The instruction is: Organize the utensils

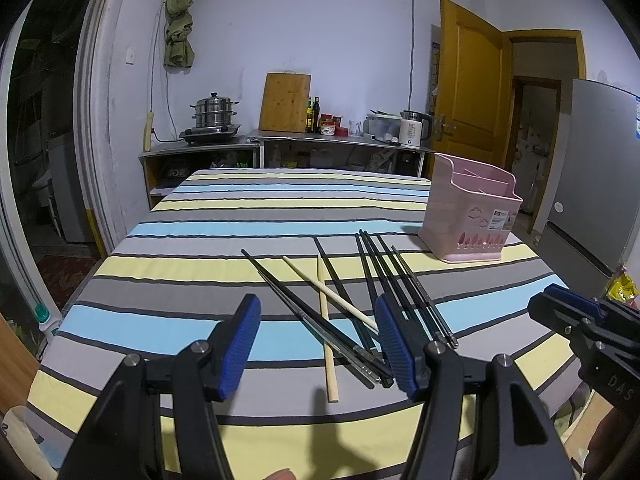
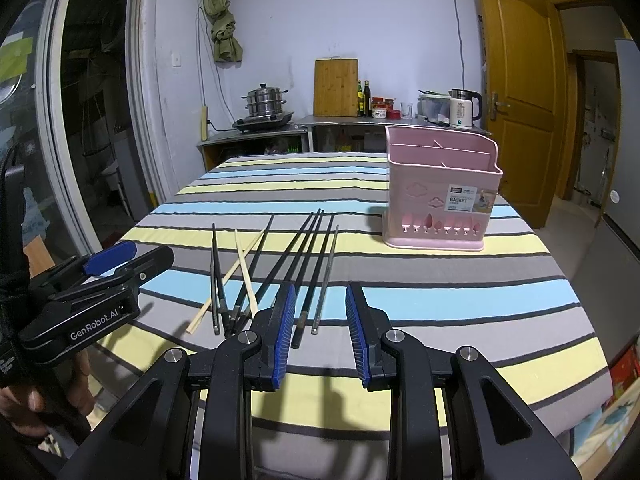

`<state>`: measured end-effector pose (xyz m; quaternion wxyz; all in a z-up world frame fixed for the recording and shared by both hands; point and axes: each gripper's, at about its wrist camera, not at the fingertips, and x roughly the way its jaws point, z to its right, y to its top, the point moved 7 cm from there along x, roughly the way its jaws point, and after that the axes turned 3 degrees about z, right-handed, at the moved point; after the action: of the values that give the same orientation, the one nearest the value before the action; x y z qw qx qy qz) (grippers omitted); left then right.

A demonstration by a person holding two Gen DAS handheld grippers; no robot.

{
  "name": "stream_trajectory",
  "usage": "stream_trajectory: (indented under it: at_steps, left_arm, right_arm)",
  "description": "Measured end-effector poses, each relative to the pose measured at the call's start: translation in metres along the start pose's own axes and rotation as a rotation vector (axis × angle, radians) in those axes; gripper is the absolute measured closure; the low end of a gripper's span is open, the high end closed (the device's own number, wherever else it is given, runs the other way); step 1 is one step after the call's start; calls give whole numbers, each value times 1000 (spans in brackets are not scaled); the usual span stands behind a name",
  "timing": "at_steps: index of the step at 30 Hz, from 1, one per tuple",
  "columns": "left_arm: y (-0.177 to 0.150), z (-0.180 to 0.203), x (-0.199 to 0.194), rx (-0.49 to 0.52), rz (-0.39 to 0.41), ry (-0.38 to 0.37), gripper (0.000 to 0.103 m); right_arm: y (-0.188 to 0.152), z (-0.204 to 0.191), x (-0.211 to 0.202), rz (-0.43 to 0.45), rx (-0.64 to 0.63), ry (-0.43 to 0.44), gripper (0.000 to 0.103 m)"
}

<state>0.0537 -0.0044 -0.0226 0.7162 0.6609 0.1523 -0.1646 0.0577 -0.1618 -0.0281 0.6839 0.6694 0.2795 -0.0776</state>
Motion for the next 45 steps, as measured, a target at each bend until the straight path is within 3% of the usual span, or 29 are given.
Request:
stream_trajectory:
  at_steps: [45]
  left_arm:
    - [-6, 1, 0, 8, -17, -13, 41]
  right_arm:
    - [-2, -5, 0, -3, -1, 4, 76]
